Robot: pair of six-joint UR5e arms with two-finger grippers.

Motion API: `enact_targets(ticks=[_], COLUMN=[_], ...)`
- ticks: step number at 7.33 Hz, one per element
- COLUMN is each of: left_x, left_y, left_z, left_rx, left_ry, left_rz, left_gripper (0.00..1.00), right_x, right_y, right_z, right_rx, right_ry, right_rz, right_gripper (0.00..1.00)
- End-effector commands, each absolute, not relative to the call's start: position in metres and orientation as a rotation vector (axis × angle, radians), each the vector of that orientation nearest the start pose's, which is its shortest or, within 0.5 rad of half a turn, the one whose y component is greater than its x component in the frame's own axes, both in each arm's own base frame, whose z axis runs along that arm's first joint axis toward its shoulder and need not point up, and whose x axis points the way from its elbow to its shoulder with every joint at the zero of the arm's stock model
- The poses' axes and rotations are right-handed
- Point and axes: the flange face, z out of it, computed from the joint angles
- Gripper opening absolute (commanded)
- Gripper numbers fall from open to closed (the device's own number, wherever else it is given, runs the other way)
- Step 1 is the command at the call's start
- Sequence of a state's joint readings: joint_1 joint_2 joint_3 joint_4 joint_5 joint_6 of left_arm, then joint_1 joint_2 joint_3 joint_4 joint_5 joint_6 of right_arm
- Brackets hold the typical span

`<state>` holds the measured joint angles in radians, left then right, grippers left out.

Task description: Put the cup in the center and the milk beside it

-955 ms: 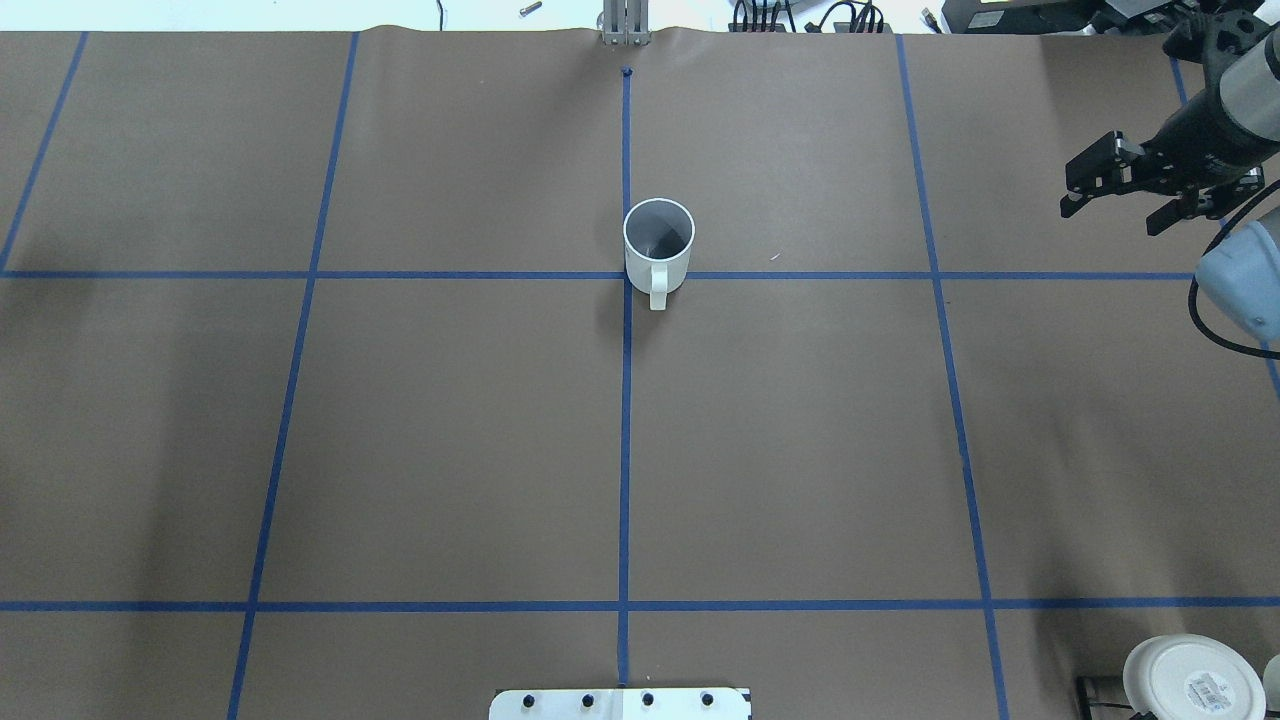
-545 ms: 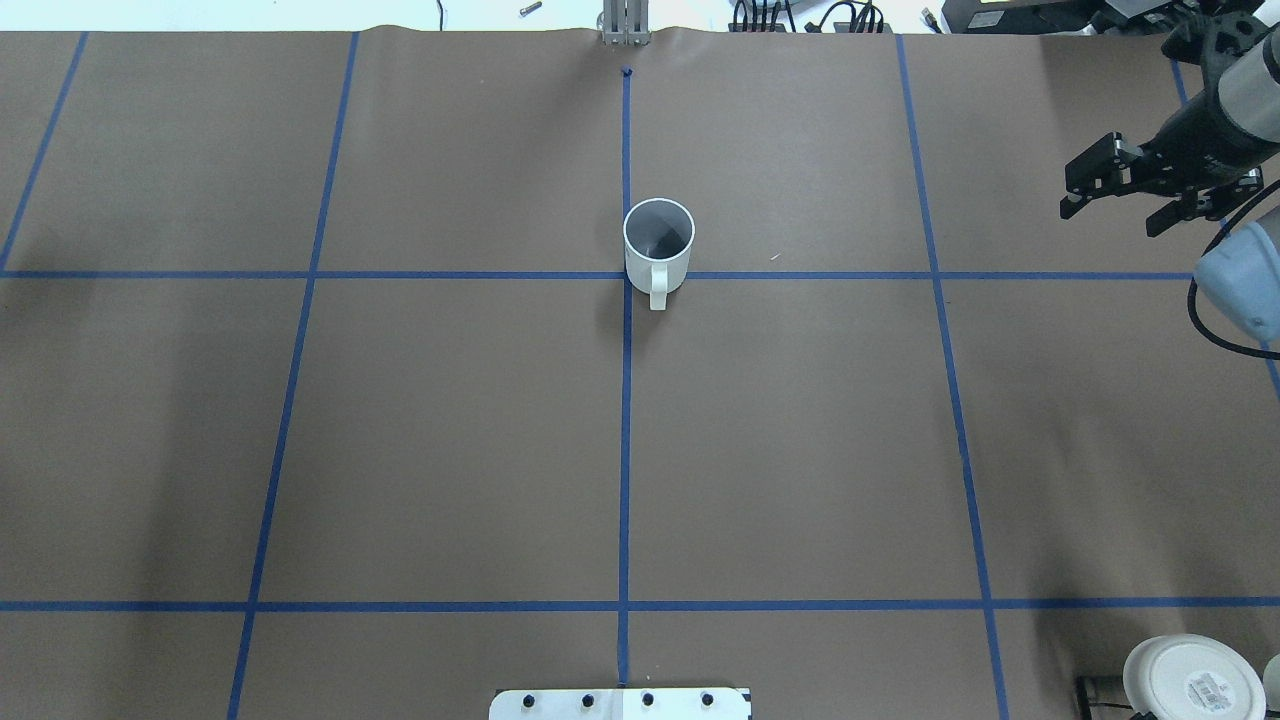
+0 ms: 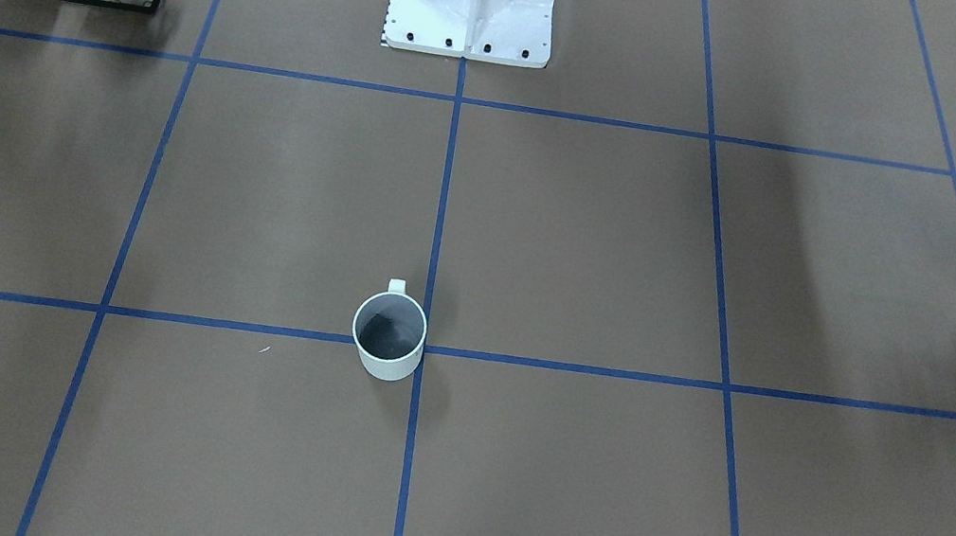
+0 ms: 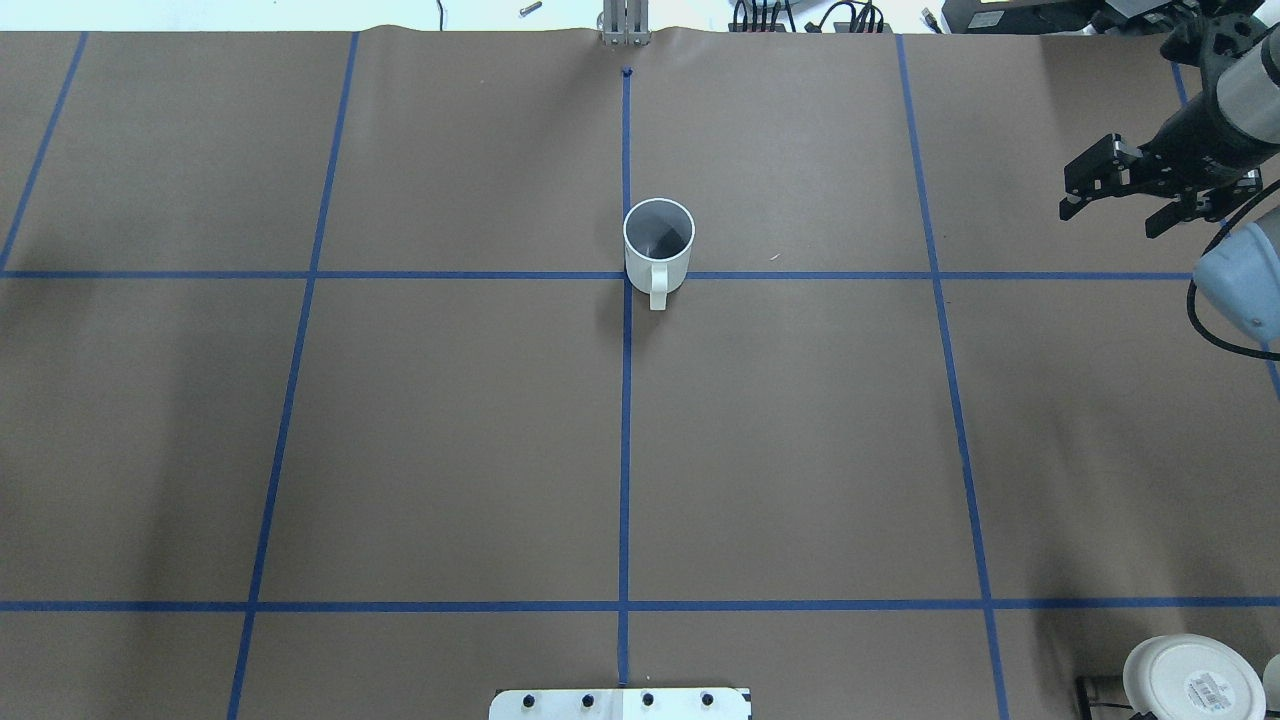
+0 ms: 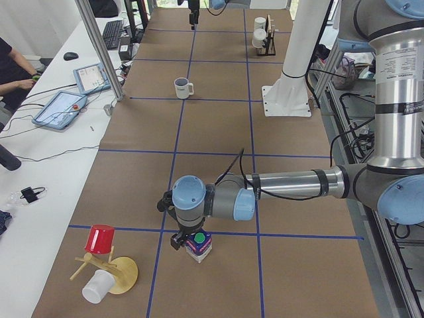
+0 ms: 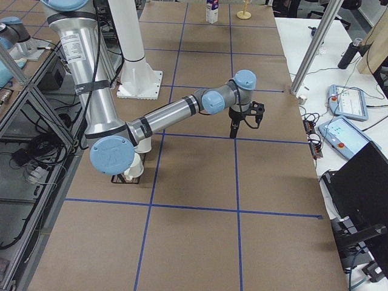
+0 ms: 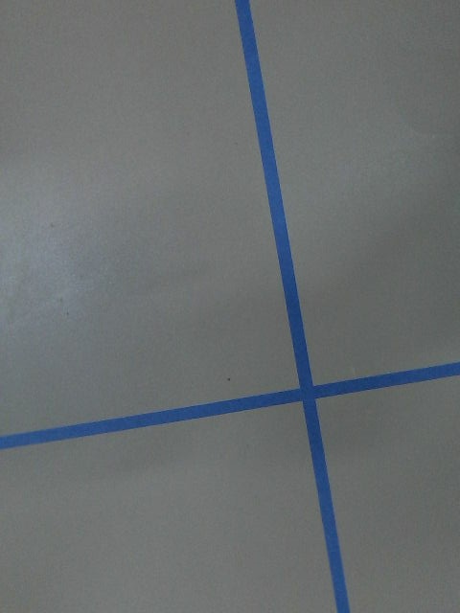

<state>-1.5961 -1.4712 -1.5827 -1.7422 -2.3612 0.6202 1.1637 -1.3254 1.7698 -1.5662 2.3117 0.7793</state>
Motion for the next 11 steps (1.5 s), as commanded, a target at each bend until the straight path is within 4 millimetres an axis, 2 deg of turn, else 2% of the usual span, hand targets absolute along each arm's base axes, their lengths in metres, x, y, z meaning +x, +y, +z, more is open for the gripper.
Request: enact_targets(ticks=[1,11], left_x=[-0.074,-0.063], left_y=[-0.451,-0.45], left_z=[0.681,0.686], left_rx=[0.331,0.308], left_ry=[0.737,0.744], left_rz=[0.595,0.609], left_gripper=[0.98,0.98], right_x=[-0.169,-0.174], right_y=[-0.558,-0.557], right_z=[0.43,0.431], right_rx=[-0.053,-0.058], right_ry=[-0.843,-0.84], right_rz=[0.183,0.177], right_gripper=[1.0,1.0])
